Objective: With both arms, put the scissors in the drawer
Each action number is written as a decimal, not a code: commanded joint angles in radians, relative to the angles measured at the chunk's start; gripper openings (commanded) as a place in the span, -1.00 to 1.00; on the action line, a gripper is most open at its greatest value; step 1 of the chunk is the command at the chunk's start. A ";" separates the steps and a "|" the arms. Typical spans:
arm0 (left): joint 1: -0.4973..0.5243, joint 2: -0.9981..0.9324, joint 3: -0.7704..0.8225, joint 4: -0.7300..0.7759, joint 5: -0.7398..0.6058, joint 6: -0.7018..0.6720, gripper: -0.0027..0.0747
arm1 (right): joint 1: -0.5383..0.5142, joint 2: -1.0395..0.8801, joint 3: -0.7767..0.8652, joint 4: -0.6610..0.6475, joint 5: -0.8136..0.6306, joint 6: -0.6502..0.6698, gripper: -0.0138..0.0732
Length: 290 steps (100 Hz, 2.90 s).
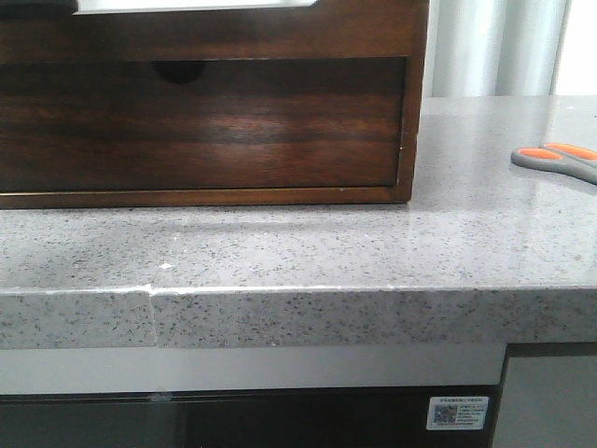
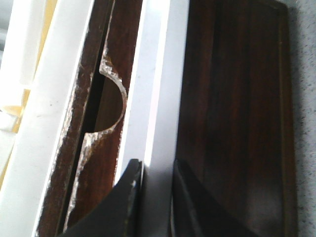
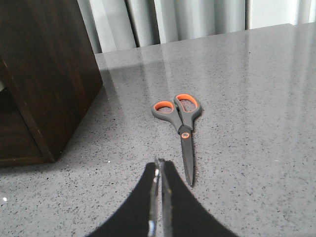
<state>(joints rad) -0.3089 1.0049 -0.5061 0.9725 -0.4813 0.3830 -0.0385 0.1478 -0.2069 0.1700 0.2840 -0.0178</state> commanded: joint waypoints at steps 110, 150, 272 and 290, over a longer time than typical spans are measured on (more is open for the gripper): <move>-0.007 -0.301 0.175 -0.070 -0.102 -0.104 -0.16 | 0.001 0.018 -0.029 0.004 -0.086 -0.006 -0.79; -0.053 -0.308 0.220 -0.116 -0.238 -0.106 -0.17 | 0.001 0.079 -0.039 -0.014 -0.064 -0.006 -0.79; -0.053 -0.661 0.220 -0.340 -0.095 -0.210 -0.17 | 0.001 1.388 -1.032 -0.121 0.458 -0.006 0.01; -0.053 -0.661 0.220 -0.340 -0.095 -0.210 -0.17 | 0.001 1.448 -1.081 -0.160 0.521 -0.006 0.01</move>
<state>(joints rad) -0.3533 0.3347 -0.2600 0.6735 -0.5380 0.1871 -0.0385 1.6078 -1.2323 0.0392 0.8002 -0.0178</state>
